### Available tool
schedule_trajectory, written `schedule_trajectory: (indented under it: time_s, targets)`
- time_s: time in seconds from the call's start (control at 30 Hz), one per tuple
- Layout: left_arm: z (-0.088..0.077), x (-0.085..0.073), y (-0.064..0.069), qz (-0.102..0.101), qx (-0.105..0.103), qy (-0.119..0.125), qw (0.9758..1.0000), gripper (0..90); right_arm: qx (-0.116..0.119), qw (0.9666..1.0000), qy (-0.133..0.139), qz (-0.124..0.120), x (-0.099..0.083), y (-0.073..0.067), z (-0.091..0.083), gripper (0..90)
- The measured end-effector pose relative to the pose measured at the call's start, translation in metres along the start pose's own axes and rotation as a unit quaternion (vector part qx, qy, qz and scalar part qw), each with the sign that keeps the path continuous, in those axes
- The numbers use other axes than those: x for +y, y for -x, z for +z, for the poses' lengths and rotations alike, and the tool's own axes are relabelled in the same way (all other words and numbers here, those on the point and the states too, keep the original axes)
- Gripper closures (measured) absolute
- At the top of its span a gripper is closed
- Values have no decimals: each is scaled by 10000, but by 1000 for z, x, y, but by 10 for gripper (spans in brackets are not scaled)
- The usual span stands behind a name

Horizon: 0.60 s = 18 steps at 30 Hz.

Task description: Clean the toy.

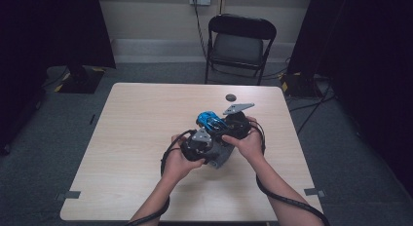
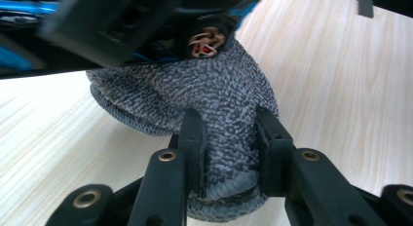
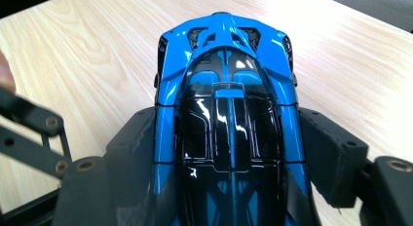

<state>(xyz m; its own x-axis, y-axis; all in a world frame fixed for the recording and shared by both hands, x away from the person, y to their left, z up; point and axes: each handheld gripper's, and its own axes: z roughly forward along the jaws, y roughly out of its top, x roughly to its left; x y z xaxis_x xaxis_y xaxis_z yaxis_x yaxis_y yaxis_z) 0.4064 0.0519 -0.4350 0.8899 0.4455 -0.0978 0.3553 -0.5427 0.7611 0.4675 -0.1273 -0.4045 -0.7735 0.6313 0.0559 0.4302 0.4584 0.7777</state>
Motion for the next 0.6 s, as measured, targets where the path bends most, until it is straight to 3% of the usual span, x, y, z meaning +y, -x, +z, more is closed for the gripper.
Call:
schedule_trajectory:
  time_s: [0.23, 0.4, 0.6]
  targets:
    - [5, 3, 12, 120, -149, 15, 9998, 692, 3, 10000, -19, 5, 2, -1, 1, 284]
    - [10, 3, 23, 263, -401, 14, 9988, 692, 7, 10000, -9, 22, 2, 0, 0, 284]
    - [11, 0, 25, 322, -462, -96, 9984, 691, -49, 10000, 28, 12, 2, 3, -3, 283]
